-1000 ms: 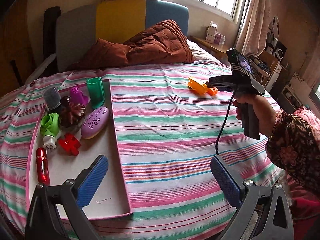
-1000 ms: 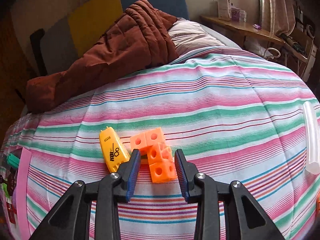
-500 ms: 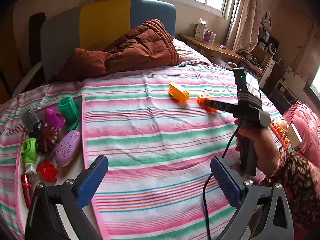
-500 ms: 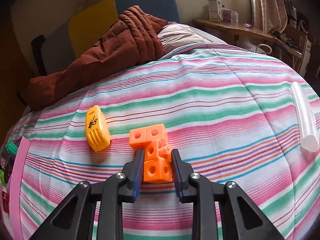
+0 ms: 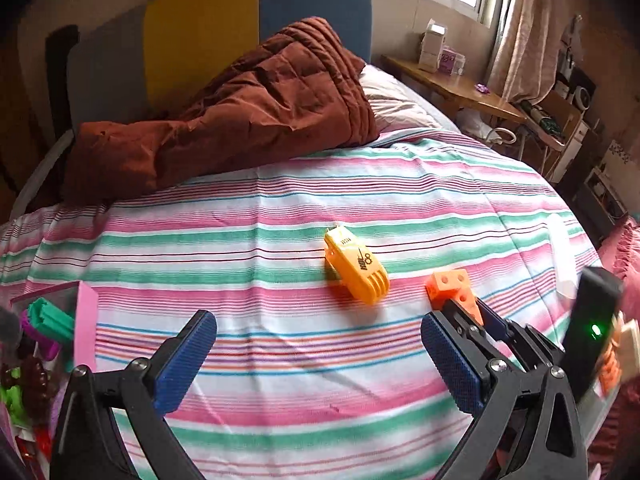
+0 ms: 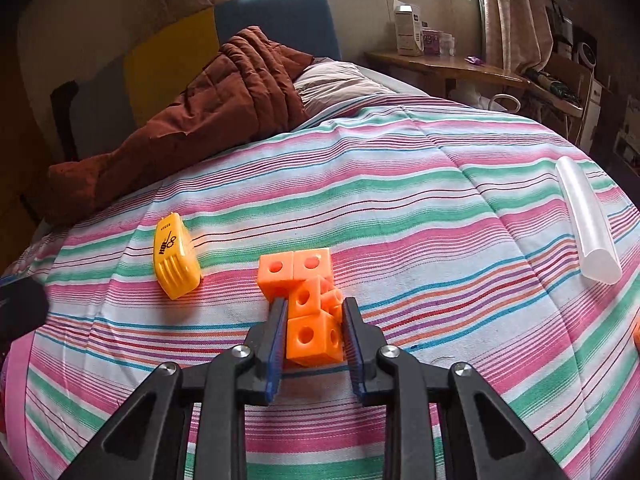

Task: Organize rigid objects
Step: 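Grasp the orange interlocked cubes with the right tool, then grasp the yellow flat piece with the left tool while the right tool holds the orange cubes, then carry the yellow piece into the tray and open the left tool, then carry the orange cubes into the tray beside the yellow piece and open the right tool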

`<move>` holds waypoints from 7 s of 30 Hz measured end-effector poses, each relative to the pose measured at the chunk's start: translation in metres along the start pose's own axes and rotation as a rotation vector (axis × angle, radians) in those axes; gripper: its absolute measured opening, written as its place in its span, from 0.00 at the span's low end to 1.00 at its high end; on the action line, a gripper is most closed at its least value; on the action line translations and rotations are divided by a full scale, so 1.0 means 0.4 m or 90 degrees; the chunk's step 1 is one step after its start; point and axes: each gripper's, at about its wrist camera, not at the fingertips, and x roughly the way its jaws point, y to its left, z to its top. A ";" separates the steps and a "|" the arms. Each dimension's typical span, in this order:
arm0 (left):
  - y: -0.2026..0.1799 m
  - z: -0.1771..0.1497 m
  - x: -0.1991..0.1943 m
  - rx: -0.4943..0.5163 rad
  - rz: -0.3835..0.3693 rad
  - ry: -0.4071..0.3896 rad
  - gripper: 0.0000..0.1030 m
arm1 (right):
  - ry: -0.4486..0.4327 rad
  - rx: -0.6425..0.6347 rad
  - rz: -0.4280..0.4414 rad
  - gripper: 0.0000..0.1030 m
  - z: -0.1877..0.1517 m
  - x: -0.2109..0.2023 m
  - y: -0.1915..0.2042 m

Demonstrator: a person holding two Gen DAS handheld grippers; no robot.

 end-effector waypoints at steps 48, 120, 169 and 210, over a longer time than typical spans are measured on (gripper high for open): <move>-0.018 -0.022 0.166 0.098 -0.046 -0.019 0.26 | -0.017 0.001 -0.022 0.25 -0.008 0.005 0.005; 0.655 -0.559 -0.364 -0.182 0.046 -0.084 0.44 | -0.054 -0.077 -0.054 0.24 -0.045 -0.078 0.075; 0.669 -0.592 -0.532 -0.206 0.192 -0.188 1.00 | 0.062 -0.240 0.309 0.24 -0.312 -0.374 0.672; 0.701 -0.589 -0.589 -0.275 0.265 -0.167 1.00 | 0.113 -0.229 0.196 0.24 -0.331 -0.283 0.788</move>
